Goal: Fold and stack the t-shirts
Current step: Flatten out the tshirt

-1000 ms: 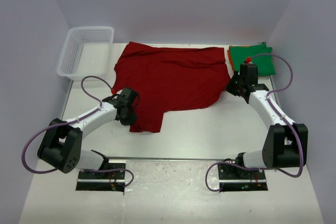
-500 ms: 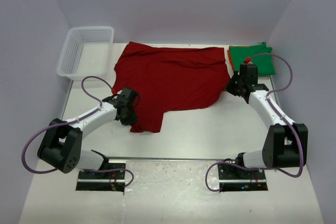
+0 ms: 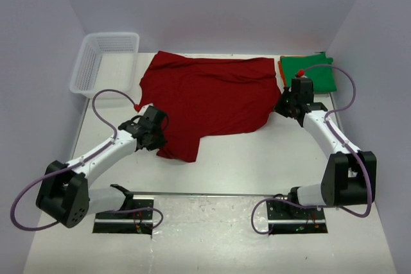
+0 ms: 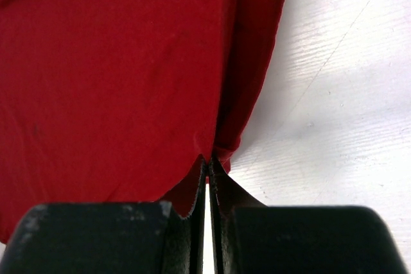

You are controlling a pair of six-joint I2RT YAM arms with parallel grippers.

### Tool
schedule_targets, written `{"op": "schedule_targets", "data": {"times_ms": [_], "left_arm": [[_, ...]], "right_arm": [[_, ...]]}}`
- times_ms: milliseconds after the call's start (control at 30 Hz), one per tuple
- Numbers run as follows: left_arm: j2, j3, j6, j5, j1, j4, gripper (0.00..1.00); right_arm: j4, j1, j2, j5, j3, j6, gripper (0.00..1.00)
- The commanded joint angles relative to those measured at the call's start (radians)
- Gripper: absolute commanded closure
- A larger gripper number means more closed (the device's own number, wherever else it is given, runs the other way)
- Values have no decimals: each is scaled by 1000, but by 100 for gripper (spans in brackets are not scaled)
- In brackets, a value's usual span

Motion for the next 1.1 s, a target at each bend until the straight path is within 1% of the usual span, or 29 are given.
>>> {"op": "schedule_targets", "data": {"times_ms": [0, 167, 267, 367, 433, 500, 600, 633, 700, 767, 800, 933, 1067], "left_arm": [[-124, 58, 58, -95, -14, -22, 100], [-242, 73, 86, -63, -15, -40, 100], [-272, 76, 104, -58, -15, -56, 100], [-299, 105, 123, -81, -15, -80, 100], [-322, 118, 132, -107, -15, -80, 100], [-359, 142, 166, -132, -15, -73, 100], [-423, 196, 233, -172, -15, -51, 100], [-424, 196, 233, -186, -15, -51, 100], [-454, 228, 275, -215, -15, -28, 100], [-470, 263, 310, -227, -15, -5, 100], [-474, 277, 328, -221, -15, 7, 100], [-513, 371, 411, -218, -15, 59, 100], [-548, 525, 517, -218, -15, 102, 100]], "right_arm": [[-5, 20, -43, 35, 48, -34, 100], [-26, 27, -57, 38, 73, -41, 100], [-28, 30, -62, 38, 73, -44, 100], [-32, 35, -76, 38, 77, -49, 100], [-34, 43, -92, 69, 85, -54, 100], [-40, 47, -119, 89, 94, -63, 100], [-64, 52, -152, 101, 154, -86, 100], [-69, 53, -161, 101, 154, -86, 100], [-75, 55, -197, 97, 200, -101, 100], [-71, 60, -217, 51, 256, -133, 100], [-95, 63, -227, 46, 286, -144, 100], [-155, 69, -244, -18, 468, -204, 100], [-233, 69, -249, -92, 622, -250, 100]]}}
